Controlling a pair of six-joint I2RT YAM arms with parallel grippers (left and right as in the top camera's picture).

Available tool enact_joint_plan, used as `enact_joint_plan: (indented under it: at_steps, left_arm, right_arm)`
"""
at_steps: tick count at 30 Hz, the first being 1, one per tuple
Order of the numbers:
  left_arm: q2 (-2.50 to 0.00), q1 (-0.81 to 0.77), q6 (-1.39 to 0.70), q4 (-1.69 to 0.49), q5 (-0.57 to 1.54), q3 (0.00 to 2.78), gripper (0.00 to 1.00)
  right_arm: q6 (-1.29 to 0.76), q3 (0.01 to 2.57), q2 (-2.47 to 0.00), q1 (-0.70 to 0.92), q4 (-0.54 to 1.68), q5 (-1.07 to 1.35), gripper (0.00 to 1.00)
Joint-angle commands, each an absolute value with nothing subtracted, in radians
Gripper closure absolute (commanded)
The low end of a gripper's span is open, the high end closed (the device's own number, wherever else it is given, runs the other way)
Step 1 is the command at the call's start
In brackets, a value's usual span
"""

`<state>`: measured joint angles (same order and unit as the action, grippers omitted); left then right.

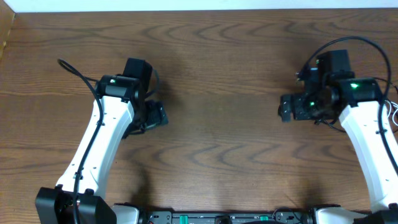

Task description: Untangle cables

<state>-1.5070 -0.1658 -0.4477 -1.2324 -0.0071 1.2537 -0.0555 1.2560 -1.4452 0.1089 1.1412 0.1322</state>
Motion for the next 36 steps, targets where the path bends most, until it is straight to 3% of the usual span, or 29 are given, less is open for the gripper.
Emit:
enact_joint_plan:
  at_steps: [1, 10, 19, 25, 36]
  left_arm:
    - [-1.494, -0.157, -0.441, -1.307, -0.028, 1.262, 0.05]
    - [-1.319, -0.158, -0.389, -1.339, -0.005, 1.211, 0.05]
    - [-0.798, -0.158, -0.326, -1.15, 0.036, 1.021, 0.02]
    - [-0.523, -0.158, -0.326, -1.143, 0.03, 1.004, 0.02]
    - [-0.39, -0.158, -0.326, -1.176, 0.03, 1.004, 0.02]
  right_arm:
    - [-0.048, 1.259, -1.449, 0.143, 1.184, 0.088, 0.01]
    - [-0.081, 1.209, -1.301, 0.141, 1.222, 0.088, 0.01]
    - [-0.096, 0.995, -0.896, 0.141, 1.068, 0.079, 0.01]
    - [-0.096, 0.951, -0.673, 0.141, 1.041, 0.077, 0.01]
    - [-0.096, 0.951, -0.615, 0.141, 1.06, 0.084, 0.01]
